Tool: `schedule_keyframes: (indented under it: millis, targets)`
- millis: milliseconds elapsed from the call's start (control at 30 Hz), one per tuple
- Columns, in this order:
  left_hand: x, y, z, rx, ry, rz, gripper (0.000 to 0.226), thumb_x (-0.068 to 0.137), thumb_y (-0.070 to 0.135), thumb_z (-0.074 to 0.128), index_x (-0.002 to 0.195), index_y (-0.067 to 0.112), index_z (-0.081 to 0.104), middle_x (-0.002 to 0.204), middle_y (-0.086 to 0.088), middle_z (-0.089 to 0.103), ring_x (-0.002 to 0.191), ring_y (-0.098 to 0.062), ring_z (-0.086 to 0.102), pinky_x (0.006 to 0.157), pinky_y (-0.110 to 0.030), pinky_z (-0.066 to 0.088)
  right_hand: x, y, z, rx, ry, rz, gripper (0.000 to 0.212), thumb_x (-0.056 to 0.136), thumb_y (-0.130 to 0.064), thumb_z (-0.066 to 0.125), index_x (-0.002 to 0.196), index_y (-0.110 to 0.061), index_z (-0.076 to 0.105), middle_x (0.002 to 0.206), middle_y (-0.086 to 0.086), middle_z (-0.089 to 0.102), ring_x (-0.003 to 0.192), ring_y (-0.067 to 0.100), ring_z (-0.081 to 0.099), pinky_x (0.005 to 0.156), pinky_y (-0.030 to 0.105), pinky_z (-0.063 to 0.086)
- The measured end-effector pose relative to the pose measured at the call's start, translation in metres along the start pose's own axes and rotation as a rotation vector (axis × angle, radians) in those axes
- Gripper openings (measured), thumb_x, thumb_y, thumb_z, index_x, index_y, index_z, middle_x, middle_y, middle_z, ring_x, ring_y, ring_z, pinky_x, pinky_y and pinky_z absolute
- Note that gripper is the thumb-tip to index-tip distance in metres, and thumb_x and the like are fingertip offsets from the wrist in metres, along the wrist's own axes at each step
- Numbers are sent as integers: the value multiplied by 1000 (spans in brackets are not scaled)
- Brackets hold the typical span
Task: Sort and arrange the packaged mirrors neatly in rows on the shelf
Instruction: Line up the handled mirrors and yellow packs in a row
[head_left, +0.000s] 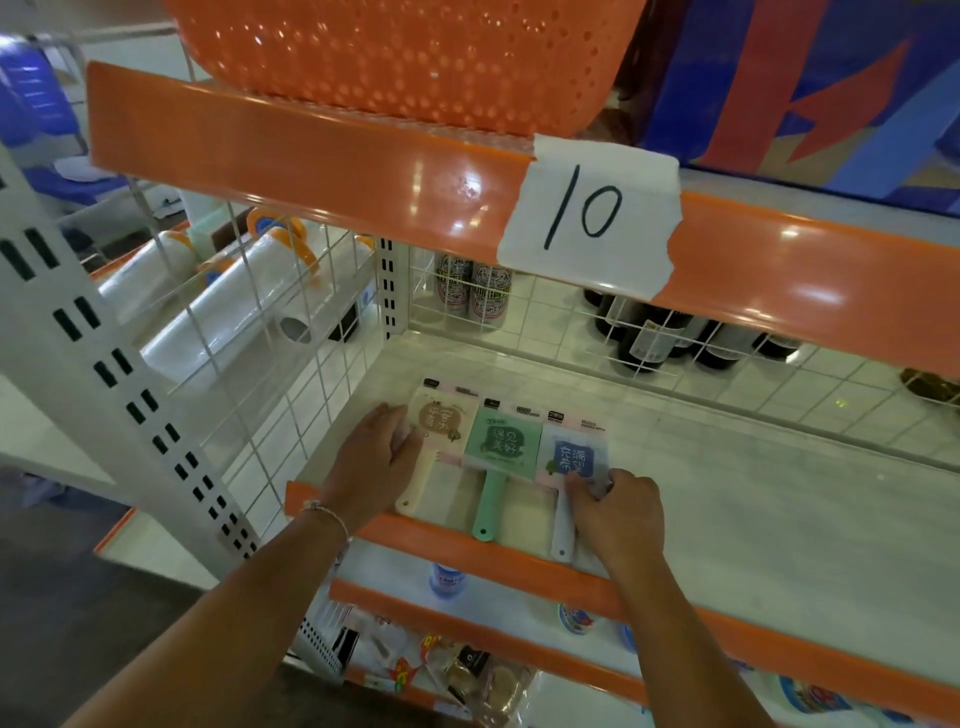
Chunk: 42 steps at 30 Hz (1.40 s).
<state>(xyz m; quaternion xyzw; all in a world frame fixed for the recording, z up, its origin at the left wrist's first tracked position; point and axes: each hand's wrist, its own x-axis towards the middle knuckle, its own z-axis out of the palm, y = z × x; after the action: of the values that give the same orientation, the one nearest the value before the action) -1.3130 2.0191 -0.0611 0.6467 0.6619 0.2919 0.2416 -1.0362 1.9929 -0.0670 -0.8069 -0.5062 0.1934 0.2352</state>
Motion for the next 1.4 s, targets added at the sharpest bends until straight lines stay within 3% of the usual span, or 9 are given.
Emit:
schedule_keyframes:
  millis: [133, 300, 400, 567, 700, 900, 1033, 1233, 1400]
  targets:
    - [2, -4, 2, -13, 11, -13, 33, 98, 29, 50, 115, 1, 59, 118, -13, 61, 116, -25, 54, 91, -21, 32, 2, 1, 0, -19, -9, -15, 43, 88, -52, 59, 97, -10, 63, 101, 10, 57, 77, 17, 50, 72, 30, 45]
    - [3, -9, 2, -22, -3, 8, 40, 97, 37, 50, 126, 10, 57, 130, -8, 57, 130, -22, 47, 110, -36, 36, 4, 2, -1, -57, -12, -29, 45, 88, -52, 59, 104, -10, 63, 104, 9, 58, 81, 15, 46, 73, 28, 39]
    - [2, -6, 1, -24, -12, -8, 36, 96, 38, 49, 119, 12, 59, 118, -8, 60, 122, -23, 52, 104, -33, 38, 6, 6, 1, -50, -22, -30, 46, 85, -55, 58, 98, -12, 65, 99, 8, 61, 80, 17, 52, 70, 29, 41]
    - [2, -7, 1, -22, -8, -14, 50, 96, 40, 50, 136, 9, 51, 135, -7, 56, 128, -21, 49, 110, -41, 38, 8, 6, 3, -30, -30, -33, 44, 83, -57, 58, 89, -13, 64, 87, 5, 64, 81, 22, 59, 69, 32, 48]
    - [1, -9, 0, -13, -9, -14, 60, 90, 55, 41, 135, 16, 50, 123, 1, 62, 114, -15, 57, 100, -42, 47, 8, 4, 3, -3, -38, -24, 39, 86, -48, 61, 94, -9, 62, 91, 7, 63, 87, 24, 59, 70, 31, 44]
    - [1, -7, -1, -17, -12, -21, 59, 89, 54, 41, 128, 12, 54, 109, 0, 65, 103, -19, 61, 91, -36, 50, 5, 9, 3, 13, -19, -46, 37, 88, -42, 61, 106, -9, 62, 103, 8, 63, 95, 24, 59, 75, 27, 39]
    - [1, -9, 0, 3, -17, -35, 62, 86, 60, 37, 120, 11, 56, 96, 4, 65, 95, -19, 62, 86, -37, 52, 4, 12, 5, 38, -6, -66, 31, 87, -41, 60, 99, -12, 63, 96, 8, 65, 86, 22, 58, 71, 27, 39]
    - [-3, -2, 2, 9, 2, 3, 50, 97, 36, 50, 139, 8, 48, 134, -11, 57, 123, -26, 53, 102, -35, 42, -3, 7, -3, 67, -16, -67, 40, 89, -38, 61, 118, -10, 61, 108, 10, 64, 96, 24, 59, 77, 26, 38]
    - [-8, 3, -5, -7, 22, 19, 48, 98, 30, 52, 139, 7, 47, 138, -13, 52, 127, -27, 47, 105, -35, 37, -18, 4, -16, 73, 10, -69, 51, 91, -44, 59, 130, -11, 57, 121, 9, 62, 108, 23, 59, 84, 27, 41]
